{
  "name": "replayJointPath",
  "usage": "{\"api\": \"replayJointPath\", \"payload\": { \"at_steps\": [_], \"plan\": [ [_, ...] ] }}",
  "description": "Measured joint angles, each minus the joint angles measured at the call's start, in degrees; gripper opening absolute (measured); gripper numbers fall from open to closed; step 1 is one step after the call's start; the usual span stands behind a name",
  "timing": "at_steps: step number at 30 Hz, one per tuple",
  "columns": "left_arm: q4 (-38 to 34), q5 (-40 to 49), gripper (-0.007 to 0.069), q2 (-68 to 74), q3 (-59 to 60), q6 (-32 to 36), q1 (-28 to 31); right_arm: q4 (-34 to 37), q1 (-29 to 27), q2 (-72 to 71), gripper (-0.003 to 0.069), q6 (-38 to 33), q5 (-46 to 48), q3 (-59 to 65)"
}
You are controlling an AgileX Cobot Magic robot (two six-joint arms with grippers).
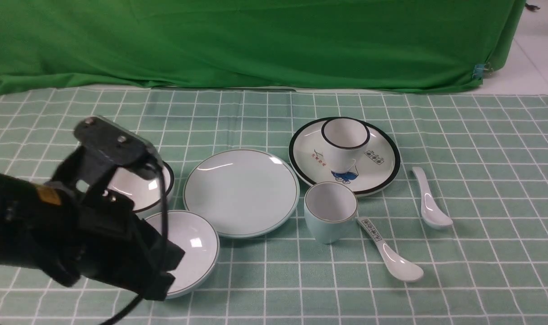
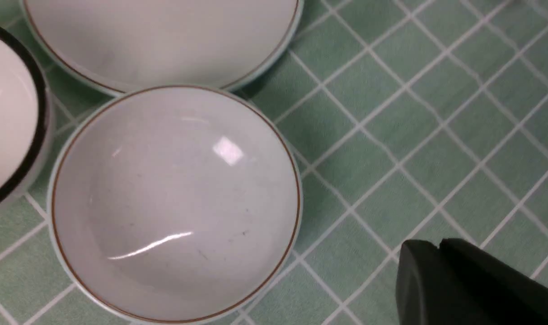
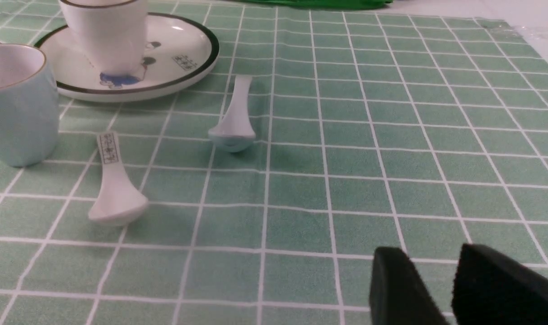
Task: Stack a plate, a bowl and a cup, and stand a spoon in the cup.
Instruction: Use the left arm to grab a blue rice bowl
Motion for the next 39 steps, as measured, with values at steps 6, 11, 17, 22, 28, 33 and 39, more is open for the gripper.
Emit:
{"api": "replayJointPath", "payload": {
  "at_steps": [6, 11, 17, 22, 28, 33, 39],
  "plan": [
    [8.05, 1.20, 0.0072, 10.37, -1.80, -4.54, -2.57, 6.45, 0.00, 0.00, 0.0242, 16.32, -12.43, 0.00],
    [8.44, 0.13, 0.0260, 15.13, -1.80, -5.05, -2.57, 7.74, 1.38, 1.12, 0.0158, 26.22, -12.56, -2.74],
    [11.10, -3.10, 0.0428, 18.86, -1.82, -3.74, -2.57, 7.98, 11.40, 11.92, 0.0027, 11.33, 11.13, -21.66],
    [14.31, -5.53, 0.0405, 23.17, -1.86, -2.54, -2.57, 7.92, 19.66, 22.53, 0.0027, 5.84, 20.85, -31.47],
    [15.15, -6.71, 0.0215, 25.34, -1.94, -2.17, -2.63, 7.92, 24.84, 28.33, 0.0032, 5.39, 21.05, -32.47],
    [14.92, -7.34, 0.0071, 24.98, -2.77, -1.12, -2.85, 7.92, 26.99, 30.68, 0.0035, 5.21, 20.38, -32.47],
    [15.22, -3.34, 0.0045, 22.85, -3.64, -1.77, -4.04, 7.80, 27.17, 31.07, 0.0044, 4.96, 19.94, -32.47]
  ]
}}
